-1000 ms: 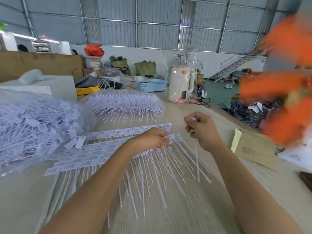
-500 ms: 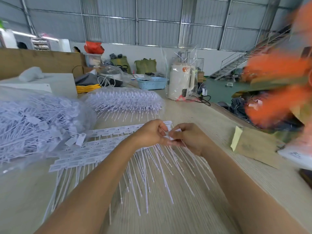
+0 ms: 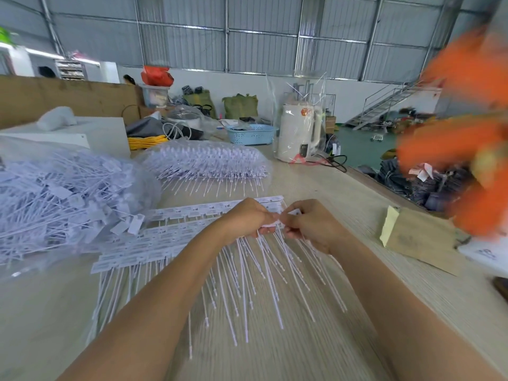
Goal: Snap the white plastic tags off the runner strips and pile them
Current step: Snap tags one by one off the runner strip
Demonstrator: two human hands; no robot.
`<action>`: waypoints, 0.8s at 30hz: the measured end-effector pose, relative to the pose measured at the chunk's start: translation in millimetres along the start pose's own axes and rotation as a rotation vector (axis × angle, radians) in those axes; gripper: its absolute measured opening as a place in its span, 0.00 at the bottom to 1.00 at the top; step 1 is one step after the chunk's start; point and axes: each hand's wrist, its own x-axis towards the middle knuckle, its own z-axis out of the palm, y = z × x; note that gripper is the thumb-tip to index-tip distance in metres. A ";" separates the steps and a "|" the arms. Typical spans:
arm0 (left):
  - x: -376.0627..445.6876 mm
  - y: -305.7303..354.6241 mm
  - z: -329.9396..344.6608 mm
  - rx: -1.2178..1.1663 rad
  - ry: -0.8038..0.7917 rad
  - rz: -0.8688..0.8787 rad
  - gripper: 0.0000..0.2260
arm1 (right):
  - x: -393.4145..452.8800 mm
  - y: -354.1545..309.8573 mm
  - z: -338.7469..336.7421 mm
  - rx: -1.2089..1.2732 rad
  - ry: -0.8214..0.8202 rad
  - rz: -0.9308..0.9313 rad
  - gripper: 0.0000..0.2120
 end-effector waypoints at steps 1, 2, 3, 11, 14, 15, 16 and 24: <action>0.2 1.4 -0.6 -0.024 0.004 -0.019 0.15 | -0.7 -1.1 1.0 -0.042 0.017 -0.035 0.08; -0.1 2.4 -1.2 -0.068 0.002 -0.040 0.15 | -1.5 -2.4 2.1 -0.076 0.034 -0.069 0.08; -0.6 2.7 -2.1 -0.138 -0.012 -0.068 0.14 | -2.1 -3.3 3.3 -0.105 0.054 -0.104 0.08; -1.5 4.8 -8.4 -0.366 -0.116 -0.246 0.16 | -5.0 -7.9 9.1 -0.205 0.108 -0.288 0.08; -1.0 3.2 -6.9 -0.339 -0.135 -0.235 0.16 | 1.4 -2.8 7.9 -0.274 0.128 -0.231 0.08; -2.7 2.6 -8.1 -0.333 -0.151 -0.230 0.17 | 4.8 0.1 5.8 -0.350 0.173 -0.191 0.08; -3.9 1.8 -9.7 -0.326 -0.176 -0.221 0.17 | 8.0 2.4 -0.1 -0.405 0.248 -0.133 0.08; -11.2 9.2 -5.3 -0.025 -0.198 -0.076 0.08 | 5.2 -13.3 -41.4 0.451 0.093 0.150 0.07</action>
